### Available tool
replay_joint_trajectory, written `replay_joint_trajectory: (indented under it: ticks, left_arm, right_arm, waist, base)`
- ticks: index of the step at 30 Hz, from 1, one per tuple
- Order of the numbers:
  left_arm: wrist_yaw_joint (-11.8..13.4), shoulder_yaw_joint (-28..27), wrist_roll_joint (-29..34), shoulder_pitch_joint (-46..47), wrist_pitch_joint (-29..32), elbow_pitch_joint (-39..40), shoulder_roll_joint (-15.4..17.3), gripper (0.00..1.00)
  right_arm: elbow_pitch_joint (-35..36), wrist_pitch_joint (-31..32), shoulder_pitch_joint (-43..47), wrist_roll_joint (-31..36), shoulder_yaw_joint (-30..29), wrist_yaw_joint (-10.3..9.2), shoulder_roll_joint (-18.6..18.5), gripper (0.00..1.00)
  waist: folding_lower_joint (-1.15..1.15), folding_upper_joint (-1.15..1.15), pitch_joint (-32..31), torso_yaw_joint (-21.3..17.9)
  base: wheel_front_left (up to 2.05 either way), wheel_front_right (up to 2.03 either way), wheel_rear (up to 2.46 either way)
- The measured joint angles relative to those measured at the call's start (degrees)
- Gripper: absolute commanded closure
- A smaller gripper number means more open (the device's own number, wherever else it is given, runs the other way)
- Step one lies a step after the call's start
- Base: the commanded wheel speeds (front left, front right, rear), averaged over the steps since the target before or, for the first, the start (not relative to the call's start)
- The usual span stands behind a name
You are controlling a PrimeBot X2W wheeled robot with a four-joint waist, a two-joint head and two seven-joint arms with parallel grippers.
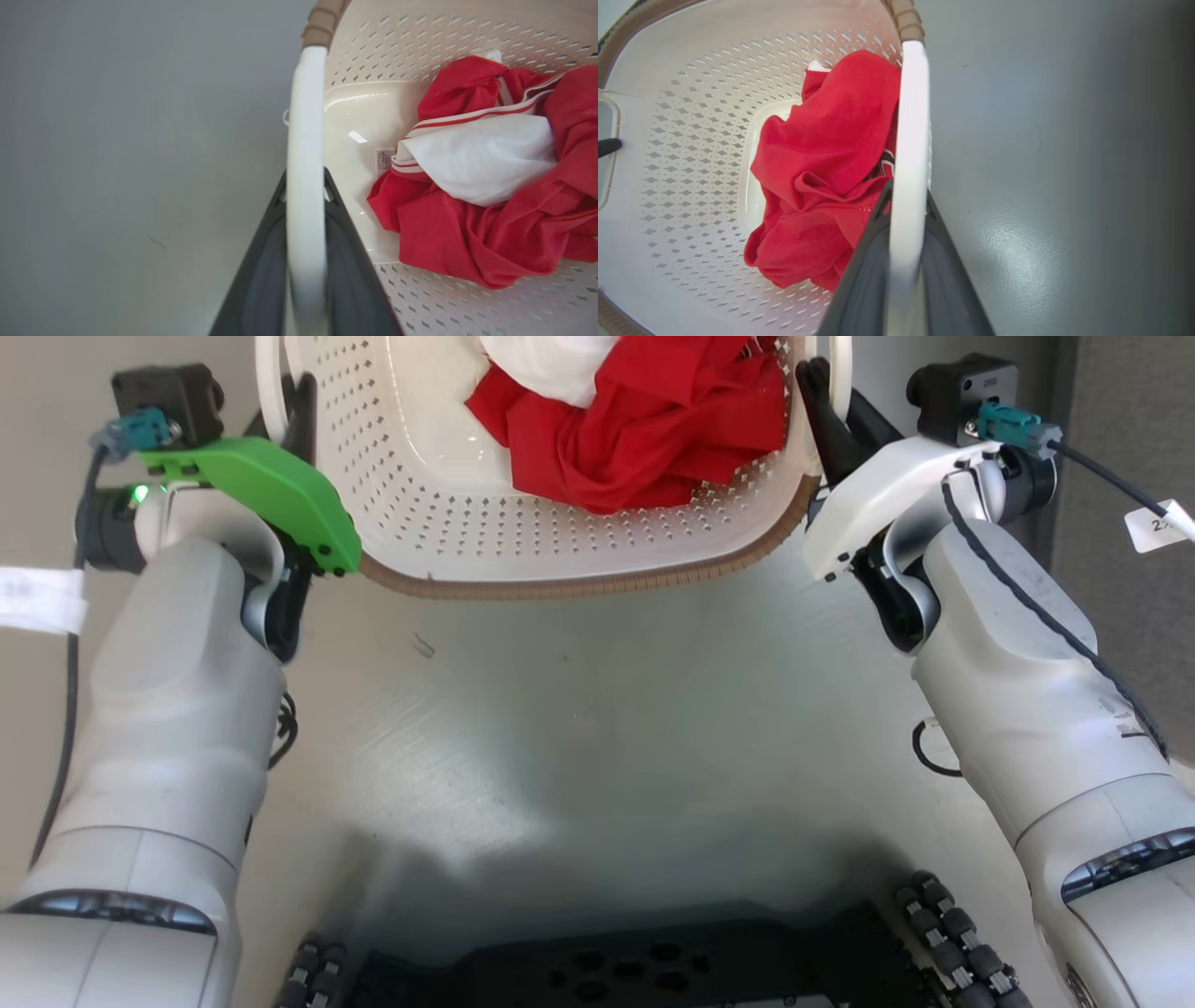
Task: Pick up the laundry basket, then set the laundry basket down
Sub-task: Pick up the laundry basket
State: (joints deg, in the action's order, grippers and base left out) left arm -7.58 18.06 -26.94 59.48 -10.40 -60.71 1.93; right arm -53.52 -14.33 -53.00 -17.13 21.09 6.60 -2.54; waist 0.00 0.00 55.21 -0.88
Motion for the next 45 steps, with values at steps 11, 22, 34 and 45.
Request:
replay_joint_trajectory:
  ticks: [11,22,34,45]
  left_arm:
    - [-0.3,1.3,-1.8,-3.0,-0.3,-3.7,-1.2,1.00]
    - [-0.3,3.2,-5.0,-6.1,3.3,-5.8,-2.4,1.00]
    - [-0.3,4.5,-8.1,-9.7,7.4,-7.3,-2.7,1.00]
    - [-0.3,5.7,-11.3,-13.8,12.2,-8.4,-2.5,1.00]
  right_arm:
    - [-5.5,0.0,1.5,-1.1,0.6,0.80,0.6,1.00]
    - [-10.5,0.4,4.1,-3.2,1.5,1.12,0.9,1.00]
    - [-13.3,5.0,7.1,-6.8,4.2,1.15,1.4,1.00]
    - [-11.0,12.4,12.3,-14.1,9.3,1.12,0.8,1.00]
  waist:
    - [0.00,0.00,-6.8,-0.7]
    - [0.00,0.00,-14.6,-1.3]
    - [0.00,0.00,-22.9,-2.1]
    - [0.00,0.00,-30.9,-2.3]
  base:
    - [0.00,0.00,0.00]
    - [0.00,0.00,0.00]
    - [0.00,0.00,0.00]
    - [0.00,0.00,0.00]
